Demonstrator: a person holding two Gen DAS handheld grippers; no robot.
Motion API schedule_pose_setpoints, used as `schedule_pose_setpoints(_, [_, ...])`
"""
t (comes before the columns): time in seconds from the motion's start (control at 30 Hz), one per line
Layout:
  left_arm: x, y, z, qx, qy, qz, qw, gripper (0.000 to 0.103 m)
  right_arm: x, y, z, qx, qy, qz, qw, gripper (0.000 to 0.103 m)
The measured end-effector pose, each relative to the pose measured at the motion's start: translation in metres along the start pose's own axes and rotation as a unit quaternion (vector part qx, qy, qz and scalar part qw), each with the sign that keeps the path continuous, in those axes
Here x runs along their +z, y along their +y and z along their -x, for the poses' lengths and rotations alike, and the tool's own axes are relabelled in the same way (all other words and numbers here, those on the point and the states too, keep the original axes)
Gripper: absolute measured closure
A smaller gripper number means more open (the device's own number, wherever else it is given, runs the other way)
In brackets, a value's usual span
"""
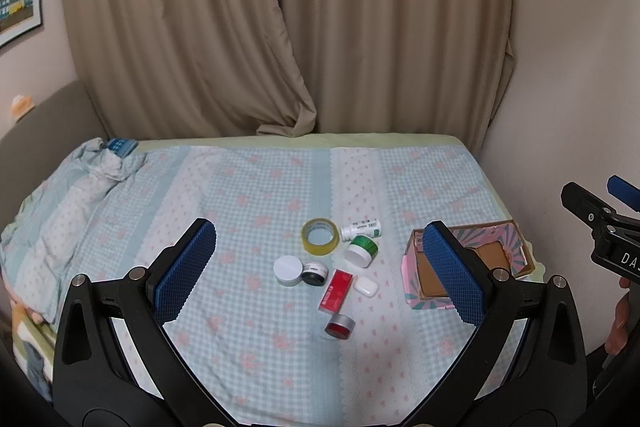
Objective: Organize rigid objects
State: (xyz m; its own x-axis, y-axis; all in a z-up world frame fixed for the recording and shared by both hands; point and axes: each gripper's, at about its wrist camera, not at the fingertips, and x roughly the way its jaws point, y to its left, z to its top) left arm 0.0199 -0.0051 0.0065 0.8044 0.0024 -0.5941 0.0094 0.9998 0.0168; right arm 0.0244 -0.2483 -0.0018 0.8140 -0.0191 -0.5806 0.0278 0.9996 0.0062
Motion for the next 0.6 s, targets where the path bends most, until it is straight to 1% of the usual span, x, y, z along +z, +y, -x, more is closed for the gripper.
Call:
schedule_pose_setpoints(0.33, [-0.0026, 0.0012, 0.0033, 0.001, -0.003, 0.006, 1.0000, 0.000, 0.0011, -0.0004, -0.0026, 0.004, 0.000, 0.002, 1.000, 0.000])
schedule_pose_setpoints(0.5, [-0.0066, -0.0009, 0.0050, 0.011, -0.008, 0.008, 0.9999, 0.000, 0.0001, -0.0008, -0.0014, 0.008, -0.002, 0.006, 1.000, 0.000])
schedule_pose_setpoints(0.6, [-0.0082, -0.0003, 0.0069, 0.024, -0.018, 0.010, 0.9995, 0.000, 0.0017, -0.0031, -0.0007, 0.011, -0.009, 0.010, 1.000, 0.000])
